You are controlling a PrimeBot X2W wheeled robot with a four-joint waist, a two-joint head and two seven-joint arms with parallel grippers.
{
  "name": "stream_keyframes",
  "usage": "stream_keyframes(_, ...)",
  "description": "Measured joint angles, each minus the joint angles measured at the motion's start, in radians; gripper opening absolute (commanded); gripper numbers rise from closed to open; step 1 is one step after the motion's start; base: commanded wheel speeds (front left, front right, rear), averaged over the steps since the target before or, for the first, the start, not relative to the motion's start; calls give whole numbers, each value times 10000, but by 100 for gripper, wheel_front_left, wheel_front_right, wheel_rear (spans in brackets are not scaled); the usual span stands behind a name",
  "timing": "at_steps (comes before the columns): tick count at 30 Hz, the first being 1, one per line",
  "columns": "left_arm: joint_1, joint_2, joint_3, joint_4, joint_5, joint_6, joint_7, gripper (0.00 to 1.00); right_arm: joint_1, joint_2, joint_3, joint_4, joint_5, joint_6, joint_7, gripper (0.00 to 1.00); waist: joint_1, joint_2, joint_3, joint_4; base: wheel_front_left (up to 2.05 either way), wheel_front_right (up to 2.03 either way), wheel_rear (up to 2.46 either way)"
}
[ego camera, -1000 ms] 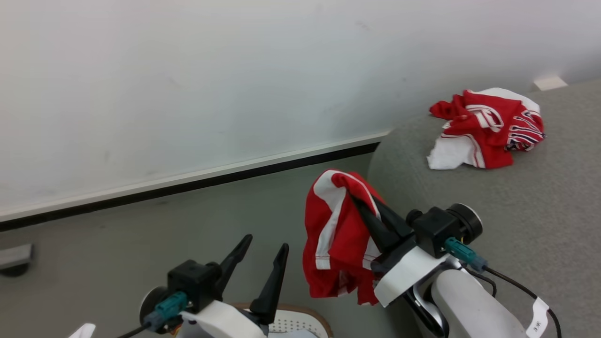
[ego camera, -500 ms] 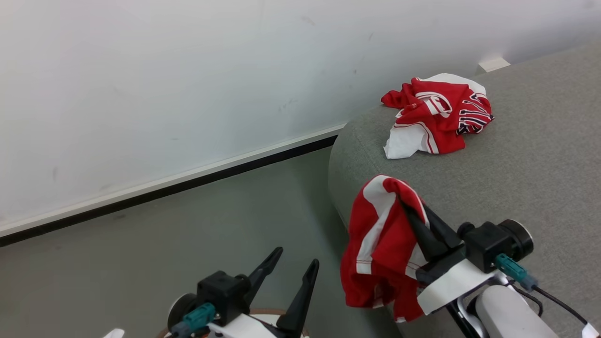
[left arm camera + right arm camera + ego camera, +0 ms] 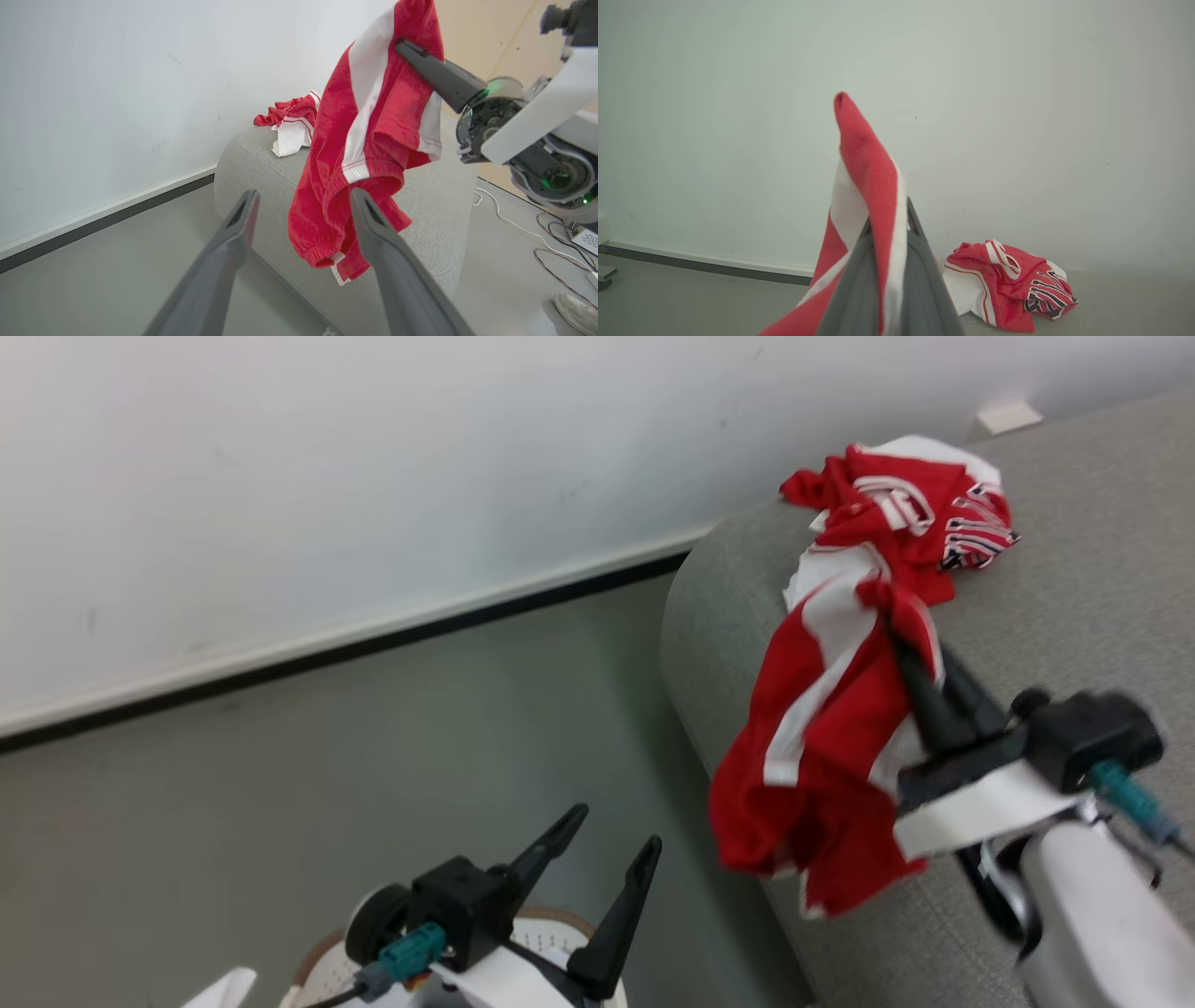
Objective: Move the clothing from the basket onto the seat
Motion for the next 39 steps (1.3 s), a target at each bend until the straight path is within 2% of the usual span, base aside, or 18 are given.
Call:
stream_keyframes(8, -1061, 322, 109, -293, 67, -472, 165, 100, -2594, -184, -1825, -575, -823, 0, 867, 0, 1, 0, 1584, 492, 0, 0, 0)
stream_keyframes(14, -1627, 414, 288, -219, 58, -717, 71, 100, -4951, -813, -3570, -654, -1200, 2, 1678, 0, 2, 0, 2768, 1038, 0, 0, 0)
stream_keyframes(19, -1923, 504, 531, -171, -15, -765, -50, 100, -6206, -1547, -5137, -339, -1755, 2, 2301, 0, 2, 0, 3442, 1514, 0, 0, 0)
stream_keyframes(22, -2036, 548, 610, -132, -44, -790, -109, 100, -6383, -2015, -6054, 226, -2360, 0, 2539, 0, 1, 0, 3734, 1752, 0, 0, 0)
stream_keyframes(26, -2115, 591, 683, -79, -102, -790, -155, 100, -6013, -2207, -7315, 1035, -3170, 0, 2483, 0, 1, -1, 4001, 2002, 0, 0, 0)
stream_keyframes(31, -2137, 675, 752, -48, -109, -786, -257, 100, -4724, -1739, -8909, 1877, -4236, 2, 2059, 0, 1, 0, 4170, 2189, 0, 0, 0)
stream_keyframes(34, -2127, 744, 840, -33, -109, -700, -286, 100, -4337, -1250, -9881, 2142, -4765, 0, 1720, 0, 1, 0, 4193, 2224, 0, 0, 0)
stream_keyframes(35, -2108, 775, 880, -31, -111, -681, -288, 100, -4207, -1081, -10121, 2203, -4922, 0, 1632, 29, 1, -1, 4191, 2222, 0, 0, 0)
stream_keyframes(36, -2083, 811, 913, -36, -117, -650, -305, 100, -4115, -905, -10372, 2286, -5064, 2, 1551, 79, 0, -1, 4190, 2220, 0, 0, 0)
stream_keyframes(37, -2061, 840, 934, -42, -132, -619, -307, 100, -4071, -771, -10613, 2368, -5185, 2, 1471, 94, 1, 0, 4189, 2216, 0, 0, 0)
stream_keyframes(38, -2037, 855, 949, -46, -142, -598, -309, 100, -4033, -667, -10874, 2422, -5373, 0, 1440, 100, 1, -1, 4182, 2211, 0, 0, 0)
stream_keyframes(39, -2021, 874, 961, -50, -146, -591, -313, 100, -3992, -589, -11100, 2456, -5474, 0, 1381, 100, 0, 0, 4169, 2204, 0, 0, 0)
